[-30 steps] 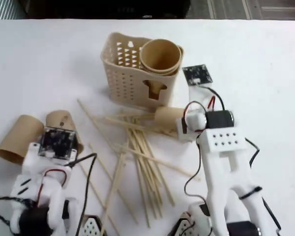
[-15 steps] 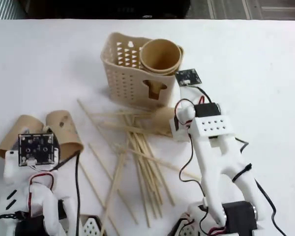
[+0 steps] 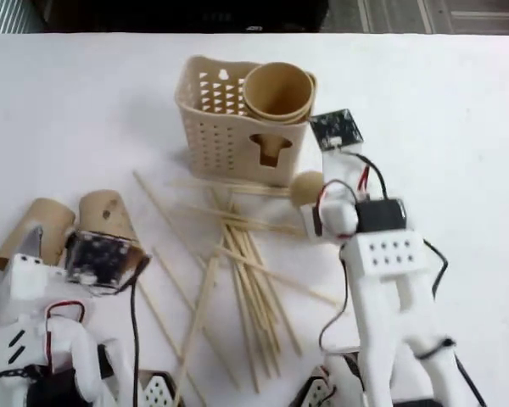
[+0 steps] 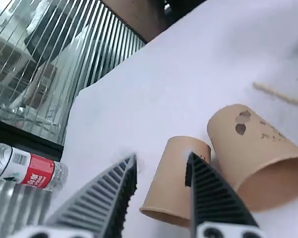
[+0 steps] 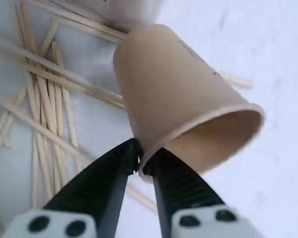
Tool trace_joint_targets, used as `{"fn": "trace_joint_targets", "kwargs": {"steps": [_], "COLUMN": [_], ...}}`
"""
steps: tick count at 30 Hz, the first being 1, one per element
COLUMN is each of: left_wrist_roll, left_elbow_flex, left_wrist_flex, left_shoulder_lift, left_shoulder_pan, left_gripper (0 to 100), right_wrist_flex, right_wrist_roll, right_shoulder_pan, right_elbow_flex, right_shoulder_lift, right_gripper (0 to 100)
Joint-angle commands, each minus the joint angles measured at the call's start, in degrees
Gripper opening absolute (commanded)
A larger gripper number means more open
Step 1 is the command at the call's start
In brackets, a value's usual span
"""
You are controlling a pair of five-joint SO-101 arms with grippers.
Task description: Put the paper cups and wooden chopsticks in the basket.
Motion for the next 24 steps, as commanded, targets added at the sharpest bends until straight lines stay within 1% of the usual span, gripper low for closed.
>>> {"fn": "trace_joint_targets", "kwargs": {"steps": [1,3,5,7,9,11,14,16,20,24], "left_wrist_roll": [-13.9,-20.0,-23.8,-24.9,-25.1,-25.3,-28.2,-28.4,-24.7,-23.6], "left_elbow_flex": [2.1,3.3,3.8,3.8,4.0,6.0,11.0,14.2,17.9,22.1], "left_wrist_flex": [0.2,0.0,-0.1,0.2,0.2,-0.3,-0.4,-2.4,-10.8,-14.7], "left_shoulder_lift": [0.5,0.5,0.5,0.5,0.6,0.6,0.6,0.6,0.6,0.6], "left_shoulder_pan": [-0.7,-2.1,-3.6,-5.0,-5.2,-5.0,-4.0,-3.8,-3.8,-2.3], "left_gripper": [18,18,23,29,33,33,33,33,33,33], "right_wrist_flex": [-1.5,-1.6,-1.7,-1.8,-2.0,-2.0,-2.0,-2.1,-4.5,-5.6], "right_wrist_roll": [0.5,0.5,0.5,0.6,0.6,0.6,0.7,2.4,3.3,3.3], "right_shoulder_pan": [0.7,0.7,0.8,1.1,1.1,0.9,1.2,1.2,1.2,1.2], "right_elbow_flex": [2.5,4.6,5.9,6.3,6.4,6.4,6.6,7.2,10.0,11.3], "right_shoulder_lift": [-6.5,-8.6,-10.2,-10.8,-10.9,-10.9,-10.9,-11.0,-11.4,-11.4], "right_gripper": [2.0,2.0,2.0,2.0,2.0,2.0,2.0,2.0,2.0,2.0]}}
